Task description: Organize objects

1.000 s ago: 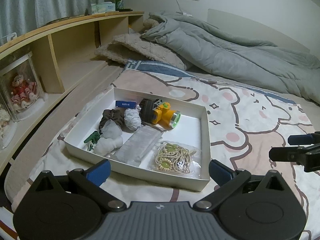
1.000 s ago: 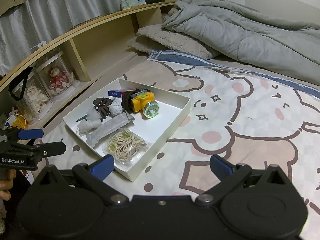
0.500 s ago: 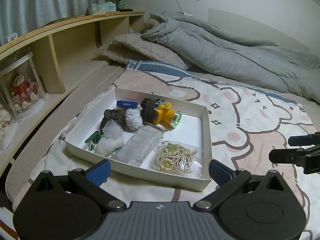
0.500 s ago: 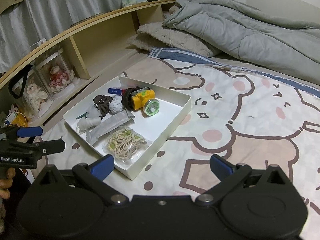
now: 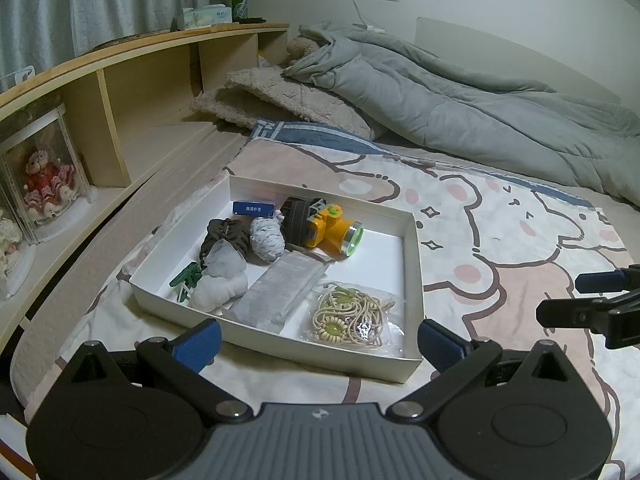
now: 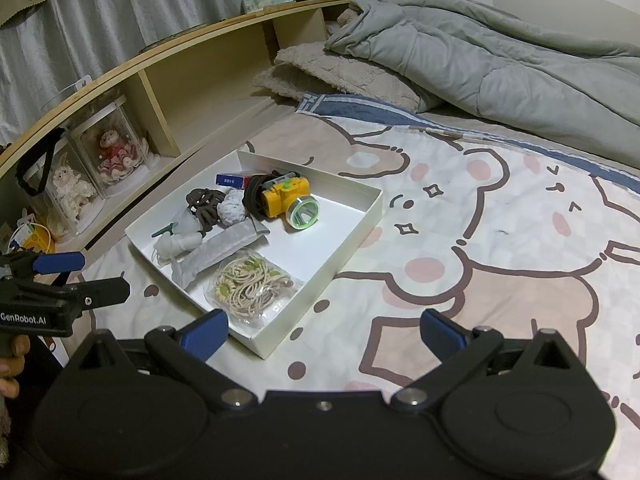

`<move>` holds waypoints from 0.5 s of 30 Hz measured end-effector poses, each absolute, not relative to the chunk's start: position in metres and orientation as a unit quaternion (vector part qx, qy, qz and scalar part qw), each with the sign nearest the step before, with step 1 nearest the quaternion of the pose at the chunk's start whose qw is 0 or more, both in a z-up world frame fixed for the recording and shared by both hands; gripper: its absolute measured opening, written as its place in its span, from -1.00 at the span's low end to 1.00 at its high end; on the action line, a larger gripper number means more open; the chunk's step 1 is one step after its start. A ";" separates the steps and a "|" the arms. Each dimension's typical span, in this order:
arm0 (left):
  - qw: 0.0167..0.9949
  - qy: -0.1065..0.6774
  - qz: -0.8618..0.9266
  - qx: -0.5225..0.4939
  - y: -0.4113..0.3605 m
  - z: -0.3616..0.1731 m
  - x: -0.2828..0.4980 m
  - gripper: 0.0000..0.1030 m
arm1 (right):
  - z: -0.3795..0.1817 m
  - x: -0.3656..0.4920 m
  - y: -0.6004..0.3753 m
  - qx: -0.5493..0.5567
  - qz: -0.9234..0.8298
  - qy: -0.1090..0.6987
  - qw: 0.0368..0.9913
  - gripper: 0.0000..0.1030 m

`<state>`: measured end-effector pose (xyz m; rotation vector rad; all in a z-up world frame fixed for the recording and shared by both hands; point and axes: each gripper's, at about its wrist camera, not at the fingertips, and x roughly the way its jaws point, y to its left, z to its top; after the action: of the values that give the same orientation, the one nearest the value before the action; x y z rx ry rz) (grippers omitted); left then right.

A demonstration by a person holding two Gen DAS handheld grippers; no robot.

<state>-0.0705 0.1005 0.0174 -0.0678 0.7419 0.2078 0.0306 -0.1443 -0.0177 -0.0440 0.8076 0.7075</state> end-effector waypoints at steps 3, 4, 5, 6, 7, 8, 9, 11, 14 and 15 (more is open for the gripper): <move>0.926 0.362 0.102 -0.033 0.100 0.017 -0.071 1.00 | -0.017 0.030 -0.144 -0.022 0.337 0.383 0.860 1.00; 0.926 0.362 0.102 -0.033 0.100 0.017 -0.071 1.00 | -0.018 0.030 -0.144 -0.021 0.337 0.383 0.860 1.00; 0.926 0.362 0.102 -0.033 0.100 0.018 -0.071 1.00 | -0.018 0.030 -0.144 -0.022 0.337 0.383 0.860 1.00; 0.926 0.362 0.102 -0.034 0.100 0.017 -0.070 1.00 | -0.018 0.030 -0.144 -0.022 0.337 0.383 0.860 1.00; 0.926 0.362 0.103 -0.034 0.100 0.017 -0.070 1.00 | -0.018 0.030 -0.144 -0.023 0.337 0.382 0.860 1.00; 0.926 0.362 0.103 -0.035 0.100 0.017 -0.070 1.00 | -0.018 0.030 -0.143 -0.024 0.336 0.382 0.860 1.00; 0.926 0.362 0.103 -0.035 0.100 0.017 -0.070 1.00 | -0.018 0.030 -0.143 -0.024 0.336 0.382 0.861 1.00; 0.926 0.362 0.102 -0.035 0.100 0.017 -0.070 1.00 | -0.018 0.030 -0.142 -0.025 0.335 0.383 0.861 1.00; 0.926 0.362 0.103 -0.035 0.100 0.017 -0.070 1.00 | -0.017 0.030 -0.142 -0.024 0.334 0.384 0.861 1.00; 0.926 0.362 0.103 -0.035 0.100 0.017 -0.070 1.00 | -0.017 0.030 -0.142 -0.024 0.334 0.384 0.861 1.00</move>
<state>-0.0704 0.1001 0.0170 -0.0715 0.7427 0.2109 0.0304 -0.1423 -0.0174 -0.0510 0.8050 0.6998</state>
